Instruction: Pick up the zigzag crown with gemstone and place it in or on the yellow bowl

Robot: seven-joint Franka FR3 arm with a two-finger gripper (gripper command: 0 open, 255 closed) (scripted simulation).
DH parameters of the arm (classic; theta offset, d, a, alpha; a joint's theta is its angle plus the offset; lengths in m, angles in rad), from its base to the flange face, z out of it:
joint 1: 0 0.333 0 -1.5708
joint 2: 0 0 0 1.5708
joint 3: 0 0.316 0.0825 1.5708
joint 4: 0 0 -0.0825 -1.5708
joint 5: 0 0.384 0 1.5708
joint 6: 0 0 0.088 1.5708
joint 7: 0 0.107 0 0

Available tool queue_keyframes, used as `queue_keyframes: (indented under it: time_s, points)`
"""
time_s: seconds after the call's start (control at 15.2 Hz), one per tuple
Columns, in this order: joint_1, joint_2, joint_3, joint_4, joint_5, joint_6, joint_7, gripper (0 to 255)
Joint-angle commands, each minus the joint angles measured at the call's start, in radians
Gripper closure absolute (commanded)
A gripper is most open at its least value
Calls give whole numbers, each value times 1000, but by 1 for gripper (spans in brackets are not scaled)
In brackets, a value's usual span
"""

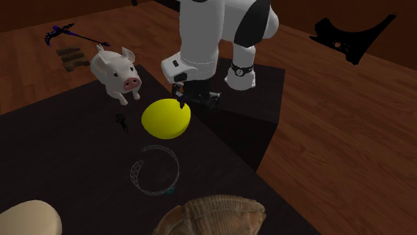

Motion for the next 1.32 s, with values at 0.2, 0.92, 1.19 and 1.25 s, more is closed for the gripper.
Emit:
queue_keyframes:
  time_s: [0.2,0.92,1.19,1.25]
  points:
    - [-3,193,-2,121,-1,75,-4,0]
    - [-9,630,3,516,4,122,-10,0]
    - [-12,700,3,574,4,135,-12,0]
    - [-13,708,3,574,4,144,-12,0]
